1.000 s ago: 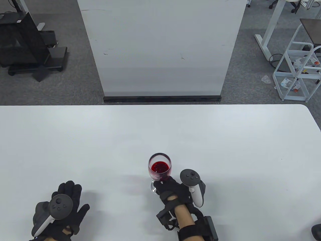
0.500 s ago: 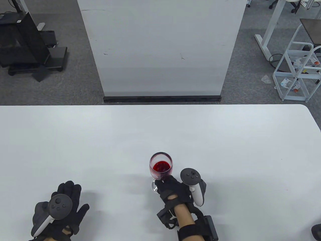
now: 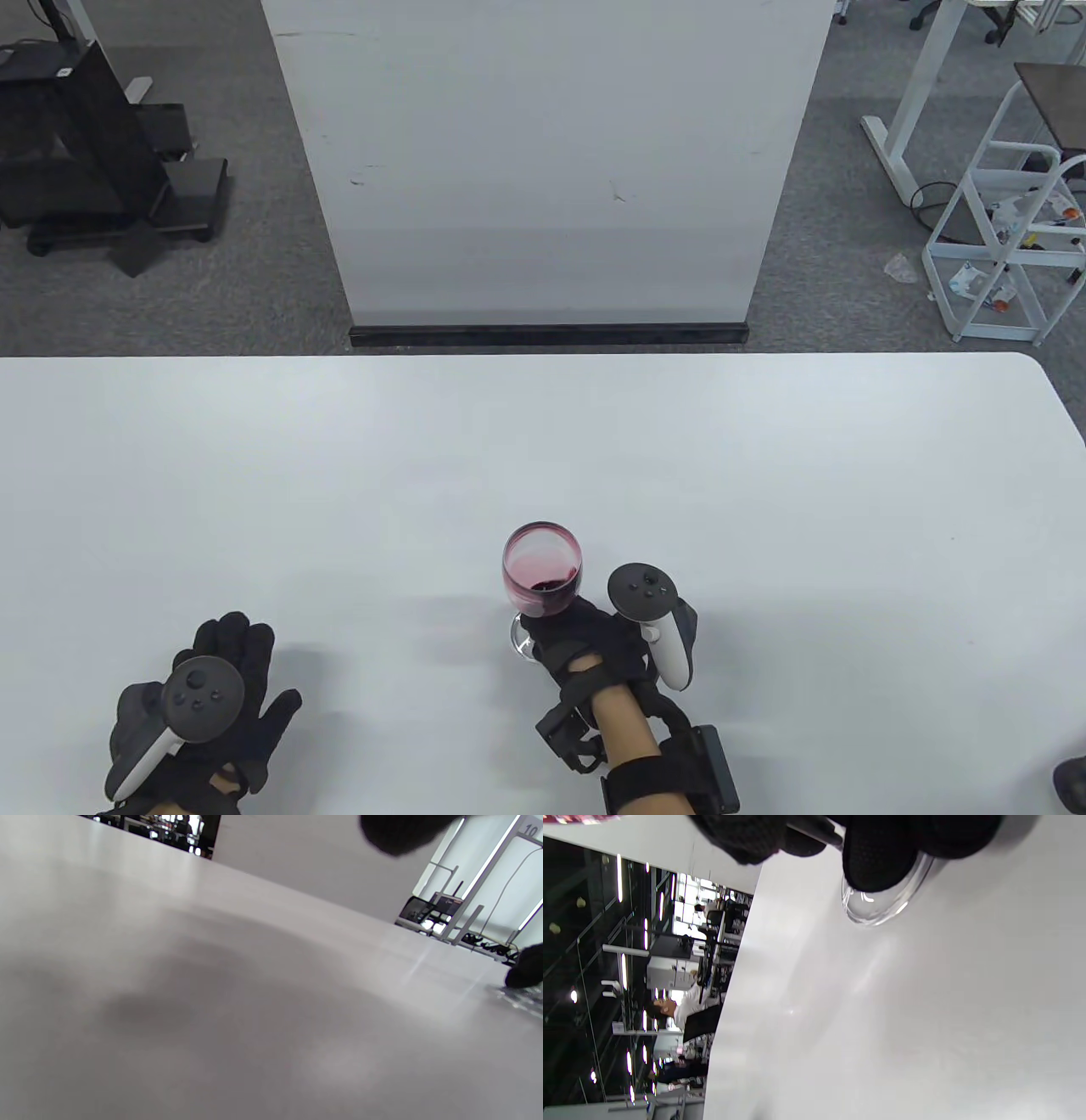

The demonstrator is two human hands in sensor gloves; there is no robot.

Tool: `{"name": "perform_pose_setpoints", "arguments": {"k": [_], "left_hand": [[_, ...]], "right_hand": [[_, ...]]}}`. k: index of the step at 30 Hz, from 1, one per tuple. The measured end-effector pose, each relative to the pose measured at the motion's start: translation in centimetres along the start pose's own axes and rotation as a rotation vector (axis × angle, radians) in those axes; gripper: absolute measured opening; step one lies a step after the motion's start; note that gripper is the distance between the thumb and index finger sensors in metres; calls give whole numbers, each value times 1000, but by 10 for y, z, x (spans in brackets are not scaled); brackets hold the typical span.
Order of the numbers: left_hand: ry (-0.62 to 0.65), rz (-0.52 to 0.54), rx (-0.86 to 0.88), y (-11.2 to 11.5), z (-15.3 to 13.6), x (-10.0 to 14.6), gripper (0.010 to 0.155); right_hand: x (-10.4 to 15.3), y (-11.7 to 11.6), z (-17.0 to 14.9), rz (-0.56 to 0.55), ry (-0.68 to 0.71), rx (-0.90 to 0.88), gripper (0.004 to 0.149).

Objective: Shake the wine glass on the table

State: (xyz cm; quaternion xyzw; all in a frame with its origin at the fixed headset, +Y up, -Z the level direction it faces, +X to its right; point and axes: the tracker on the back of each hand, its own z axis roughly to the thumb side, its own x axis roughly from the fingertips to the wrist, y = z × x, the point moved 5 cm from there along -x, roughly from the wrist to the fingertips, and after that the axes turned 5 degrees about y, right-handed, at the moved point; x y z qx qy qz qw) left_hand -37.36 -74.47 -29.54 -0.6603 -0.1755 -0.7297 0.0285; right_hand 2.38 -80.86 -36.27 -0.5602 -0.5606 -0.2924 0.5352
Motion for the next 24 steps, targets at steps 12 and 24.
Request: {"name": "perform_pose_setpoints", "arguments": {"k": [12, 24], "left_hand": [[6, -16, 4, 2, 1, -1, 76], [12, -16, 11, 2, 1, -1, 76]], "right_hand": [[1, -5, 7, 58, 5, 61, 54], [3, 1, 3, 3, 2, 68, 54]]}}
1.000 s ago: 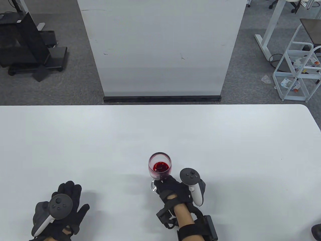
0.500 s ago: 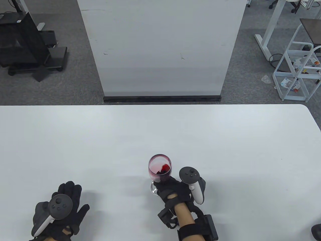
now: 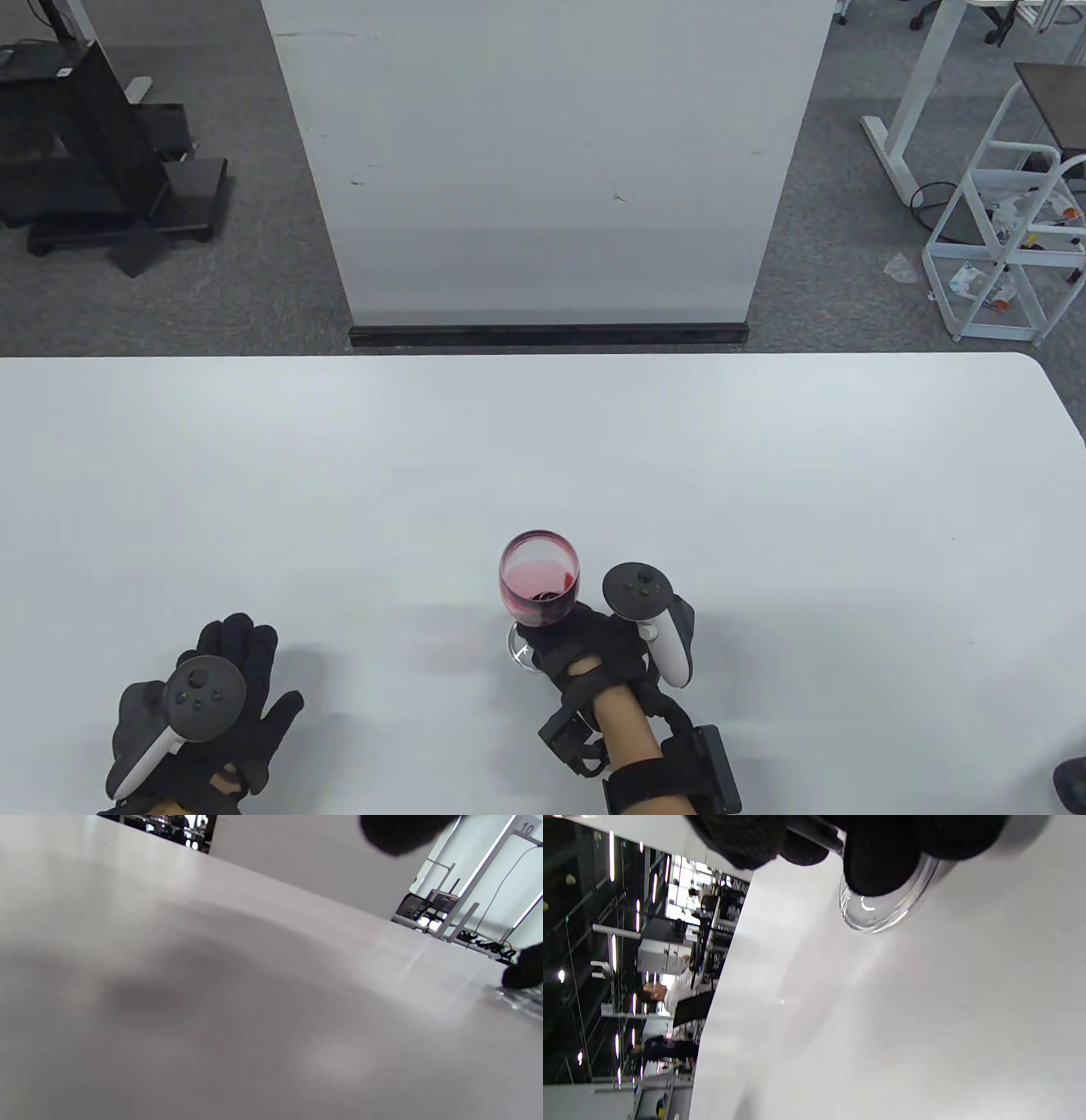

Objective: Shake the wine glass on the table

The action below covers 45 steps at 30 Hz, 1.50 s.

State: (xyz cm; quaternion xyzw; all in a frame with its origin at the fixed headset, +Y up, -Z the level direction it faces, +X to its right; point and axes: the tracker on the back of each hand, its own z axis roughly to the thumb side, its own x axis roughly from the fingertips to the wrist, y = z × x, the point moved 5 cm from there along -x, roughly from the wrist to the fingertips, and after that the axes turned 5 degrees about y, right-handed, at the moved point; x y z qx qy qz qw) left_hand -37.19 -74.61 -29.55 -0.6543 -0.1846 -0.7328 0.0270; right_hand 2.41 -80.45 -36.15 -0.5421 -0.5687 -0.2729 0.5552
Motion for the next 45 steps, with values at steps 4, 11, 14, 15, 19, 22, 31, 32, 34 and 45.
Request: {"name": "perform_pose_setpoints", "arguments": {"k": [4, 11, 14, 15, 19, 22, 31, 32, 34, 45], "left_hand": [[4, -1, -3, 1, 0, 0, 76], [-2, 2, -5, 0, -1, 0, 76], [-4, 6, -1, 0, -1, 1, 76], [-4, 8, -1, 0, -1, 1, 76], [-2, 8, 1, 0, -1, 1, 76], [0, 7, 6, -1, -1, 1, 76], [-6, 11, 4, -1, -3, 1, 76], [-8, 14, 4, -1, -3, 2, 76], [-8, 14, 4, -1, -3, 2, 76], [-15, 2, 1, 1, -4, 0, 76]], "right_hand": [[-1, -7, 3, 52, -3, -6, 54], [-2, -2, 1, -14, -8, -8, 54], [-1, -1, 3, 98, -42, 38, 53], [-1, 4, 1, 75, -37, 39, 53], [-1, 2, -4, -13, -15, -51, 56], [-1, 3, 0, 62, -29, 7, 54], [-3, 1, 1, 66, -15, 14, 54], [-4, 3, 0, 62, -10, 33, 54], [-5, 1, -4, -9, -12, -23, 56], [-5, -6, -1, 49, -2, -51, 56]]}}
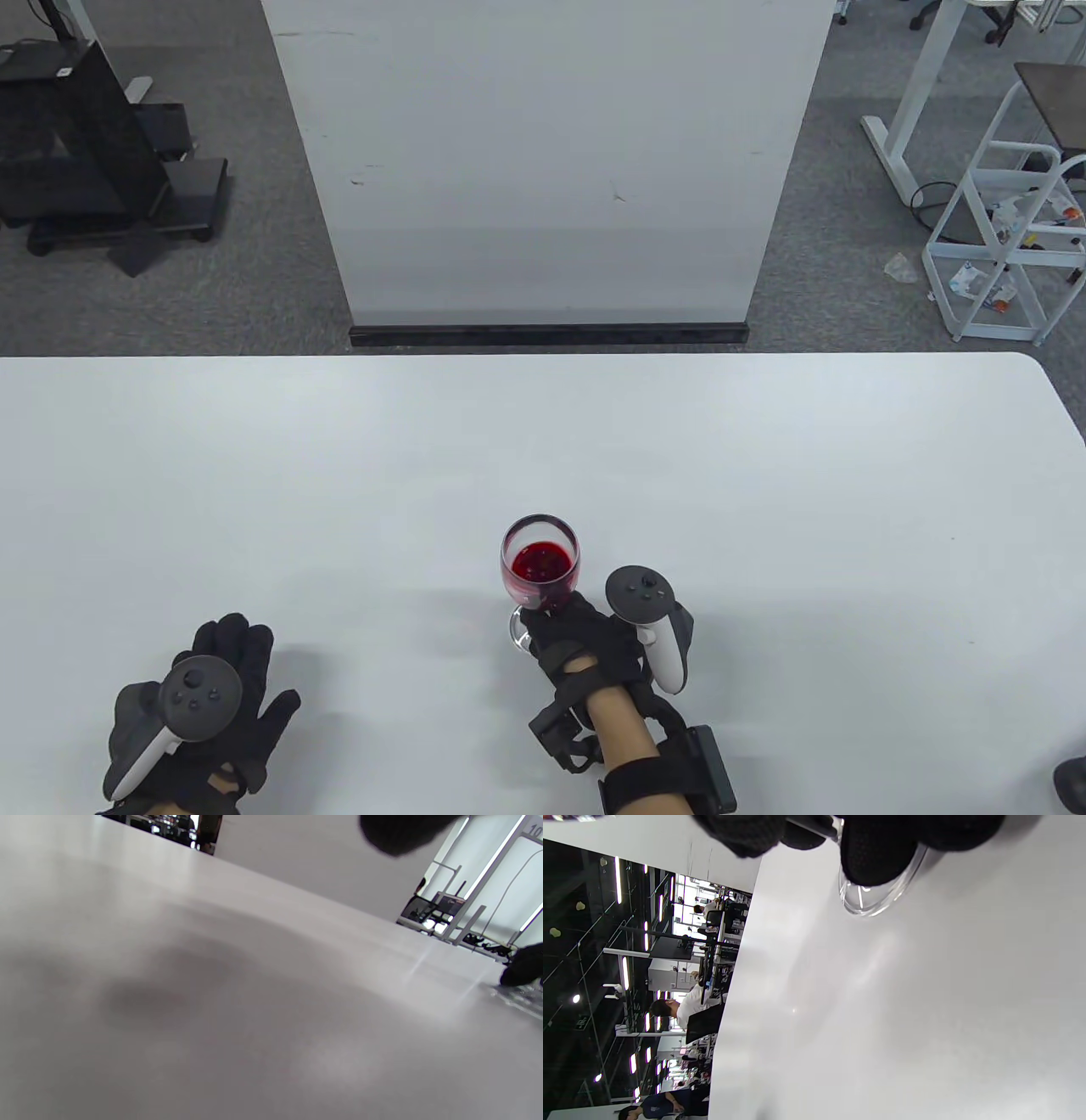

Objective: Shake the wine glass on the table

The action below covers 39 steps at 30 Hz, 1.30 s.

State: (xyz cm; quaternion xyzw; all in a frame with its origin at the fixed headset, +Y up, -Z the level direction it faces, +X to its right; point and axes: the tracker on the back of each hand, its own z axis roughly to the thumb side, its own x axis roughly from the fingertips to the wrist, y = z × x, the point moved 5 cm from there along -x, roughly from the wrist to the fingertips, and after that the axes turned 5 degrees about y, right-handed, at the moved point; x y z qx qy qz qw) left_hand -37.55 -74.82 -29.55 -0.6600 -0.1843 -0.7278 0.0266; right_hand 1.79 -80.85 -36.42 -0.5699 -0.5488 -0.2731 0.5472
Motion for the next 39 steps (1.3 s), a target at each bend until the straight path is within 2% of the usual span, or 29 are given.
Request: {"name": "perform_pose_setpoints", "arguments": {"k": [3, 5, 7, 10, 12, 14, 18, 21, 24, 26, 30, 34, 38, 39], "left_hand": [[5, 7, -4, -1, 1, 1, 76], [4, 9, 1, -2, 1, 1, 76], [2, 5, -1, -1, 1, 1, 76], [3, 7, -1, -2, 1, 1, 76], [5, 13, 5, -3, 1, 2, 76], [6, 9, 8, -2, 1, 1, 76], [4, 4, 4, -1, 1, 1, 76], [4, 7, 7, -2, 1, 1, 76], [2, -4, 5, 0, 1, 0, 76], [0, -1, 6, -1, 0, 0, 76], [1, 2, 8, -1, 0, 1, 76], [-3, 2, 9, -2, 0, 1, 76], [-2, -3, 6, 0, 0, 0, 76], [-4, -9, 4, 0, 0, -1, 76]], "right_hand": [[1, 4, 3, 24, -10, 96, 54], [1, 3, 1, -40, -8, 65, 57], [1, -2, 1, -2, -7, 64, 60], [1, -1, 3, 49, -10, 70, 55], [1, 6, 1, -31, -12, 64, 56], [0, 4, 0, -46, -6, 53, 57], [2, 6, 3, 35, -22, 96, 54], [2, 9, 0, -55, -6, 59, 56], [1, 3, 2, 1, -6, 43, 56], [2, 6, 4, 66, -28, 106, 54], [1, 9, 0, -61, -1, 49, 56], [2, 8, 3, 49, -29, 90, 55], [1, 12, -1, -67, -3, 44, 57], [0, 9, -2, -30, -7, 8, 57]]}}
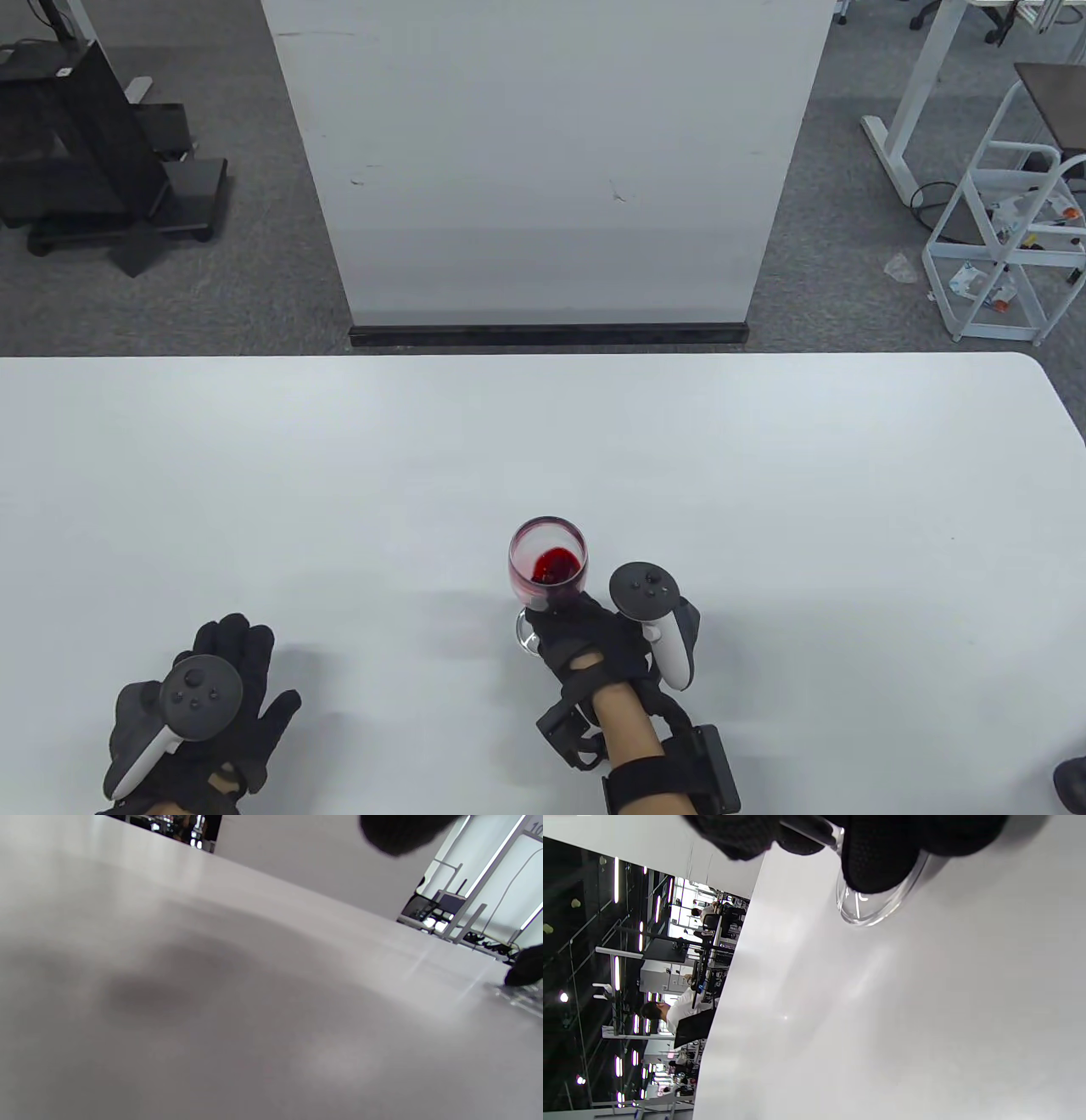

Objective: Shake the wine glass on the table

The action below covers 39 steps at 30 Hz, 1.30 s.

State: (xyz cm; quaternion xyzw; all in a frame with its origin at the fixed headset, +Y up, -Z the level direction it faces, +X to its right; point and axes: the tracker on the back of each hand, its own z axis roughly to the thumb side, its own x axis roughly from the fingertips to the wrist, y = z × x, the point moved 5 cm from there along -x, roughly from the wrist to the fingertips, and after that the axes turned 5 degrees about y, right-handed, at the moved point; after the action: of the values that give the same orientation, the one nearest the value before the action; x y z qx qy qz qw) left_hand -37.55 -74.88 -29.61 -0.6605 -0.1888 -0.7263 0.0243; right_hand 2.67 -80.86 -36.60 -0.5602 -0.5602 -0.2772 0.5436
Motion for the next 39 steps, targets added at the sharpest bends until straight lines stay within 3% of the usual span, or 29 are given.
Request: {"name": "perform_pose_setpoints", "arguments": {"k": [3, 7, 11, 15, 17, 20, 23, 27, 31, 35, 39], "left_hand": [[-2, 6, 5, -1, -1, 1, 76], [1, 8, 5, -1, 0, 1, 76], [0, 11, 1, -2, 0, 1, 76], [3, 17, 6, -2, 0, 2, 76], [5, 9, 4, -1, 0, 1, 76], [7, 9, 7, -1, 0, 1, 76], [9, 6, 7, -1, 1, 1, 76], [4, -1, 12, 0, -1, 0, 76], [5, 12, 20, -2, -1, 2, 76], [2, 3, 18, -1, -1, 1, 76], [5, 4, 22, -1, -1, 1, 76]], "right_hand": [[0, -1, 3, 114, -17, 47, 55], [-1, 0, 0, 18, 4, 8, 57], [0, 1, 2, 119, -22, 40, 55], [0, 6, -2, -14, -1, -3, 57], [1, 3, -1, 38, -5, -28, 57], [4, 7, 2, 98, -21, 70, 55], [4, 9, -2, -34, -1, 10, 56], [3, 3, -1, 134, -12, 15, 54], [3, 12, -7, 11, -5, -48, 56], [4, 11, -2, 121, -28, 27, 54], [6, 13, -4, -66, -12, 13, 56]]}}
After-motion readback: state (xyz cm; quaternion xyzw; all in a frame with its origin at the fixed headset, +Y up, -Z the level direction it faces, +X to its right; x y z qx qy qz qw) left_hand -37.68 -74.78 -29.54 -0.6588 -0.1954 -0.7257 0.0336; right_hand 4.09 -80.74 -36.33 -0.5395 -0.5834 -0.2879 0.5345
